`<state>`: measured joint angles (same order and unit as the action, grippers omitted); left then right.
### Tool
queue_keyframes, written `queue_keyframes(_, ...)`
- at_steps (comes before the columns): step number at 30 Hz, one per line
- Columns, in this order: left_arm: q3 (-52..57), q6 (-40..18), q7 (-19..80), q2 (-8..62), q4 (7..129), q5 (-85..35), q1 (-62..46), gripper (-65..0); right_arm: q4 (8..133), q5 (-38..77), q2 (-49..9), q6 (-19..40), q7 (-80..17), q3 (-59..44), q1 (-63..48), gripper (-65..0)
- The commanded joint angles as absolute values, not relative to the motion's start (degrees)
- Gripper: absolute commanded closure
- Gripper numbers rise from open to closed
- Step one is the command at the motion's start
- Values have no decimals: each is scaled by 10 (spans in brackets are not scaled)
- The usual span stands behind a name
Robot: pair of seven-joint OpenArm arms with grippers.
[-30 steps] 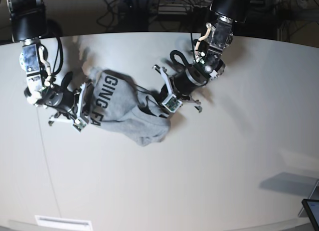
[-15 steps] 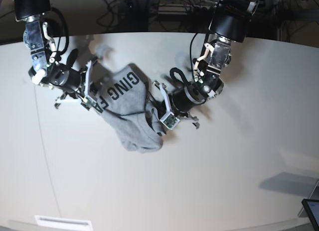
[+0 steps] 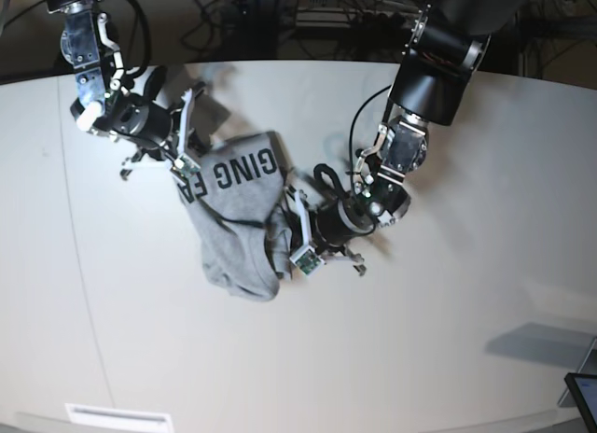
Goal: Fold the T-shirt properly
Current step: 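Pull the bundle's lettered side flat with both grippers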
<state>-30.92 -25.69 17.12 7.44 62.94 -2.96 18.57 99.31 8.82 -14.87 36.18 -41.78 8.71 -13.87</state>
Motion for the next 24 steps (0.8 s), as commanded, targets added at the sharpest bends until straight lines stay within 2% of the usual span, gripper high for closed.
queue_keyframes(1, -310, -258, 188, 67, 625, -19, 203, 0, 987, 80, -150, 389, -484, 99, -160, 0)
queue_keyframes(9, -310, -258, 157, 49, 566, -18, 248, 0, 998, 80, -135, 385, -490, 97, -168, 0)
queue_keyframes(13, -305, -258, 171, 65, 621, -19, 219, 0, 998, 33, -155, 338, -494, 96, -157, 0)
queue_keyframes(19, -303, -257, 223, 129, 744, -23, 147, 0, 994, -68, -156, 335, -511, 89, -129, 0)
queue_keyframes(24, -266, -257, 257, 138, 821, -20, 93, 0, 994, -75, -153, 336, -545, 41, -102, 0)
